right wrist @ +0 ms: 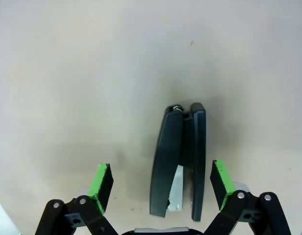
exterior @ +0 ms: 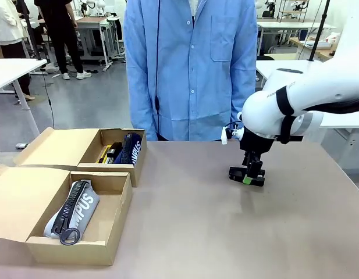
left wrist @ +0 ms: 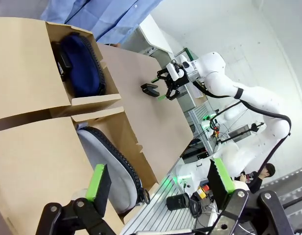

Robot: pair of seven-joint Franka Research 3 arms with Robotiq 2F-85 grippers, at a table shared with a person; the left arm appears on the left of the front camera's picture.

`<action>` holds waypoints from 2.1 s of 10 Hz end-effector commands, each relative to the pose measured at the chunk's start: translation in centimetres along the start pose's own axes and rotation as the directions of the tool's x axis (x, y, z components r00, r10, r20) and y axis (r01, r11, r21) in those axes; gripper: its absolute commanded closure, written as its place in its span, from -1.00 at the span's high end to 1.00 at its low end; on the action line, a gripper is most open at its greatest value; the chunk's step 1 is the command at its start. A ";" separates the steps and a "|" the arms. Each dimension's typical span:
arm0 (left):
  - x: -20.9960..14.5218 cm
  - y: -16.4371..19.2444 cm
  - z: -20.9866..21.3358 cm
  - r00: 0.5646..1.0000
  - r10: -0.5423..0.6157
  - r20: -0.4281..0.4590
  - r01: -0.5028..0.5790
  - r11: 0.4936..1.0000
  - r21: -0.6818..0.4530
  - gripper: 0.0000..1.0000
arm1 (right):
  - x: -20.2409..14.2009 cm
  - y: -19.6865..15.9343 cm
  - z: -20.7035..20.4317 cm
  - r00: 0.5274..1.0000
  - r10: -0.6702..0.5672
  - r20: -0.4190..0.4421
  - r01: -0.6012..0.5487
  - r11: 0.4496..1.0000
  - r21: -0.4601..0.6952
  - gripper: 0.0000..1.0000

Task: Place items inside the box.
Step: Pick up a Pencil pouch or Stapler and place it inside the Mailer Box closest to the robot.

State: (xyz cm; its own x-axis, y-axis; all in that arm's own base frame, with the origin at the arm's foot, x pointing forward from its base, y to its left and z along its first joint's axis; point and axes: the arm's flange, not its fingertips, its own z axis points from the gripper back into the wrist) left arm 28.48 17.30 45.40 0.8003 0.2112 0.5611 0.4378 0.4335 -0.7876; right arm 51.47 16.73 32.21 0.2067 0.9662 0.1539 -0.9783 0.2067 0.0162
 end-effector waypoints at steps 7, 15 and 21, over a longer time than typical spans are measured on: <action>0.0 -0.1 -0.1 1.000 -0.020 0.020 0.020 1.000 -0.018 1.00 | -3.0 -0.3 -3.6 0.999 0.017 0.030 -0.016 0.999 -0.034 1.00; 0.0 -0.1 -0.1 1.000 -0.020 0.020 0.020 1.000 -0.018 1.00 | -3.0 -0.2 -3.1 0.999 0.009 0.031 -0.009 1.000 -0.006 -1.00; 0.0 -0.1 -0.1 1.000 -0.020 0.020 0.020 1.000 -0.018 1.00 | -2.9 0.3 -2.5 0.999 0.030 0.028 -0.030 0.999 0.012 -1.00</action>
State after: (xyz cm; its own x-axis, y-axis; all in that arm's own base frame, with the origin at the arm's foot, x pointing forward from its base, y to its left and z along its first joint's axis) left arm 28.48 17.30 45.40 0.8003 0.2112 0.5611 0.4379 0.4335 -0.7876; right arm 52.00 14.88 30.08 0.2088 0.9628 0.1718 -0.9764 0.2152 -0.0195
